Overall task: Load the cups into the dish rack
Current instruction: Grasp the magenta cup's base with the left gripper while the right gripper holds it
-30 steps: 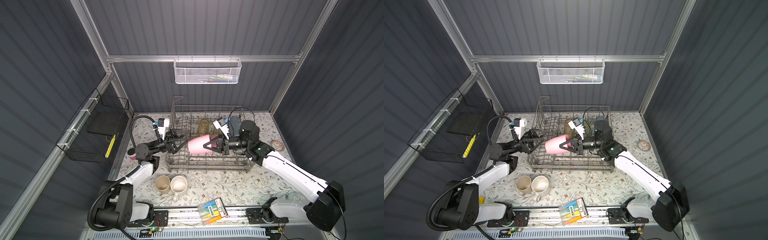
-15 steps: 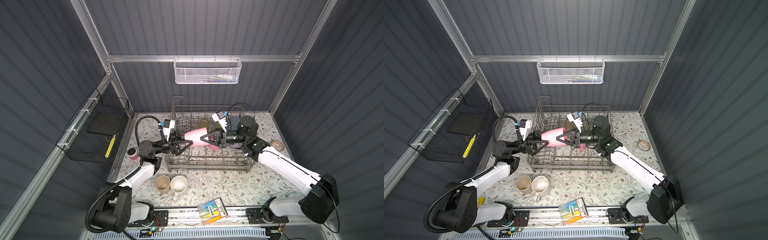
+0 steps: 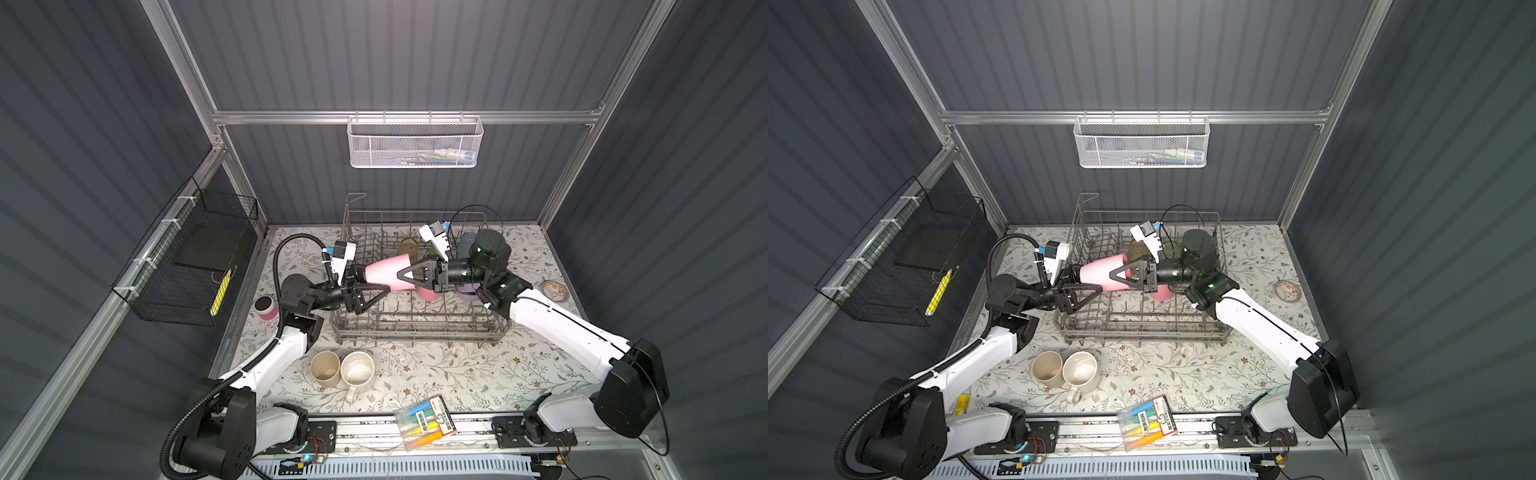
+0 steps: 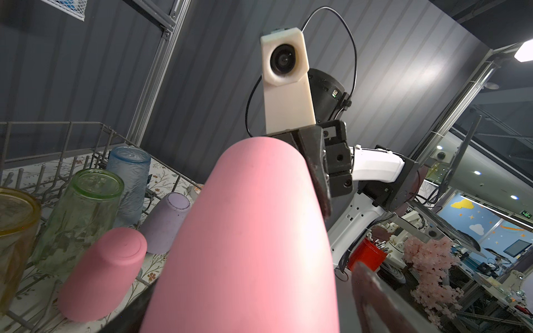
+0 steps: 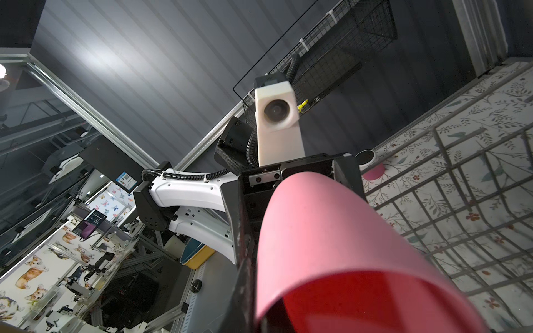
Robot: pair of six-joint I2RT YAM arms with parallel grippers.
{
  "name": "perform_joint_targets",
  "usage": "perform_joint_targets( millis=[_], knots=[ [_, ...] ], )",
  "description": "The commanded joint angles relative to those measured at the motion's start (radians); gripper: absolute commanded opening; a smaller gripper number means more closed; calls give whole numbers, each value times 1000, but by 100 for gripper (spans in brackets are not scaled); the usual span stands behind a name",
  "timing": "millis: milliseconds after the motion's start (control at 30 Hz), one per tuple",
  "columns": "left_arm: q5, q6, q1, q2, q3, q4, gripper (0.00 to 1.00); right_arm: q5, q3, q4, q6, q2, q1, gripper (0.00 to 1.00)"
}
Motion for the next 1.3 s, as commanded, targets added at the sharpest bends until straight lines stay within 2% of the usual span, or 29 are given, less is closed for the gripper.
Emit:
perform_joint_targets(
  millis=[0,667,833,1133,1200,1267],
  knots=[
    [5,27,-8,-20,25,9,91,-4,7,34,7,-5,-4,0],
    [0,36,-7,-20,21,7,90,-18,-37,63,32,-7,2,0],
    [5,36,-9,-19,21,9,77,-27,-35,88,48,5,4,0],
    [5,33,-9,-25,16,15,60,-32,-33,123,73,21,4,0],
    [4,30,-9,-29,14,21,55,-31,-35,118,70,16,5,4],
    [2,25,-9,-32,13,31,55,-28,-33,102,60,9,3,10]
  ],
)
